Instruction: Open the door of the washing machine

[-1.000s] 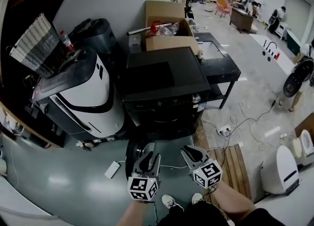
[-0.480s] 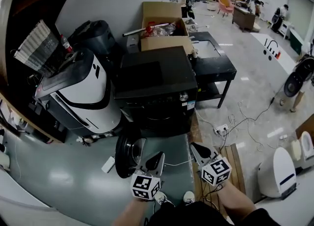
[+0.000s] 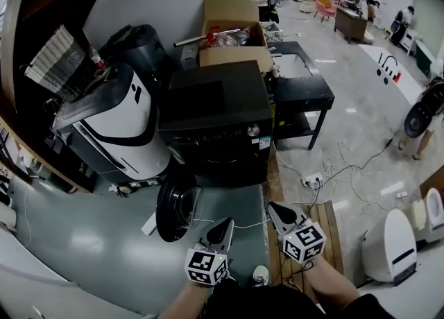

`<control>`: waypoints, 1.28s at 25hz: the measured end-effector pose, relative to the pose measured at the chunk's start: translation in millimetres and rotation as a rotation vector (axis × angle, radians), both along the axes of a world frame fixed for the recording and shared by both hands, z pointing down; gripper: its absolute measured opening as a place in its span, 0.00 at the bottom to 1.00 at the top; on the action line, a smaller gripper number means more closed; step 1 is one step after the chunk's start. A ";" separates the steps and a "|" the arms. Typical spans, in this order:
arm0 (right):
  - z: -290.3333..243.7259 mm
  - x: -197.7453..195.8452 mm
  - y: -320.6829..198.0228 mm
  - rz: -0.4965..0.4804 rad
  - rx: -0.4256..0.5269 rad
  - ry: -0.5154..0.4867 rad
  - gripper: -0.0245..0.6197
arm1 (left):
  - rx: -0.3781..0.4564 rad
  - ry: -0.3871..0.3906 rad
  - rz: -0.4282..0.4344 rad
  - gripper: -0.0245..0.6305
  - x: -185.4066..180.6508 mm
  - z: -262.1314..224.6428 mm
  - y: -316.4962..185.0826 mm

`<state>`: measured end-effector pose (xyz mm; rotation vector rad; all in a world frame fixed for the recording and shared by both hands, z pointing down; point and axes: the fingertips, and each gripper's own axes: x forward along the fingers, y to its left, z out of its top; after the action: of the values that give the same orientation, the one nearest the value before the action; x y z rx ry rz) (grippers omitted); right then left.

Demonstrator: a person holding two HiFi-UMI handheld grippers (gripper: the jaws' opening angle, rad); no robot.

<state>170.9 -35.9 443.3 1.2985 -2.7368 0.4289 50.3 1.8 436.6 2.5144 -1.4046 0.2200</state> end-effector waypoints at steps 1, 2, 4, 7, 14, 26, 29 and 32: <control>2.0 0.7 2.8 -0.009 -0.003 0.002 0.06 | -0.007 0.001 -0.009 0.07 1.7 3.1 2.7; 4.5 1.0 5.1 -0.018 -0.006 0.004 0.06 | -0.014 0.001 -0.018 0.07 2.6 6.4 5.2; 11.1 0.3 9.3 -0.035 -0.015 0.010 0.06 | -0.027 -0.001 -0.039 0.07 2.3 13.1 9.8; 19.8 -2.6 13.3 -0.055 -0.030 0.016 0.06 | -0.038 -0.002 -0.074 0.07 -1.8 20.2 15.1; 28.8 -22.4 24.7 -0.092 -0.051 0.028 0.06 | -0.044 -0.004 -0.130 0.07 -24.8 25.8 23.2; 37.6 -54.5 32.0 -0.094 -0.088 0.000 0.06 | -0.055 0.003 -0.150 0.07 -59.5 29.3 35.9; 35.7 -59.5 34.5 -0.099 -0.088 0.004 0.06 | -0.052 0.004 -0.159 0.07 -65.9 26.9 39.1; 34.2 -62.8 37.1 -0.104 -0.087 0.006 0.06 | -0.053 0.005 -0.164 0.07 -68.7 27.3 43.2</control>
<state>108.1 1.2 477.5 1.1302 -2.7315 0.5278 -18.5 45.1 463.9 2.3410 -1.5723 0.2162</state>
